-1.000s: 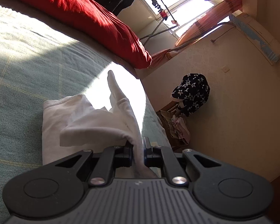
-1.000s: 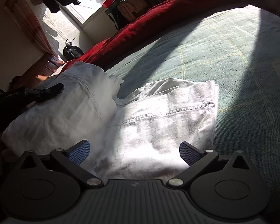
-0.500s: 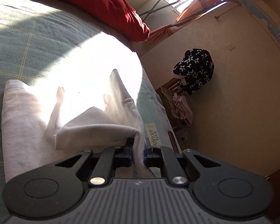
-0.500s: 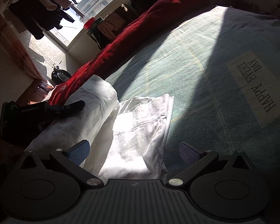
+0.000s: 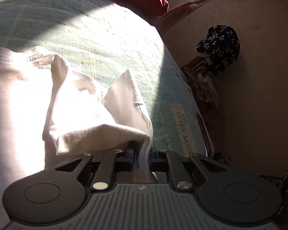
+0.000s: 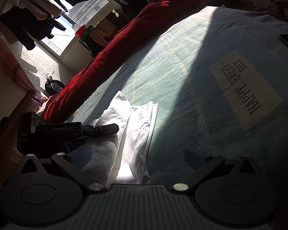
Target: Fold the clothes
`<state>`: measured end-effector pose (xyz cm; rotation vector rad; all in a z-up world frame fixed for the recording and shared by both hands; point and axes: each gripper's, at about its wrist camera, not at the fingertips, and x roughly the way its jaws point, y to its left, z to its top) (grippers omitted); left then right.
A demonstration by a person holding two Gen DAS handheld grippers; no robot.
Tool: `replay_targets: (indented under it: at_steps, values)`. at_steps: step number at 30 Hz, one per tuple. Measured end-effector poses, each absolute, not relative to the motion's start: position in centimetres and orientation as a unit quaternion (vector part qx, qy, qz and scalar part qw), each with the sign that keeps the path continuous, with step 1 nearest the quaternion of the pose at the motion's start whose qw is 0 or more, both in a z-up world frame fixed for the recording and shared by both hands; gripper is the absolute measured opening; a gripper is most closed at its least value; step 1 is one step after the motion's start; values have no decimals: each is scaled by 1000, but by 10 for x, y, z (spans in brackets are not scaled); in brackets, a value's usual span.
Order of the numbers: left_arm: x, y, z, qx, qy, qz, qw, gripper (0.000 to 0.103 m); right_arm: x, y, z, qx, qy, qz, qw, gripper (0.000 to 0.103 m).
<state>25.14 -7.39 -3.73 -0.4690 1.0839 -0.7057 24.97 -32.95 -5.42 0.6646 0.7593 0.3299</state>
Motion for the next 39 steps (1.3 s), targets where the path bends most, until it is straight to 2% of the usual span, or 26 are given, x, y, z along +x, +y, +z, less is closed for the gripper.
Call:
replay_targets:
  at_steps: [1,6,9,20,31,39]
  values:
    - [251,-77,-38,-209,502,-326,773,14,250,-330,-55,317,362,156,862,103]
    - [250,-86,-38,-194,508,-333,771,36,251,-329,-56,316,367,155,861,103]
    - [248,-87,-32,-186,503,-340,772,42,250,-327,-56,311,369,155,862,103]
    - [227,-64,-10,-125,467,-352,802,51,245,-325,-50,307,364,153,866,103]
    - [123,-11,17,129,357,-329,864,52,238,-307,-44,298,364,177,865,103]
    - [56,-17,-20,325,309,-302,841,56,236,-289,-40,284,373,195,862,103]
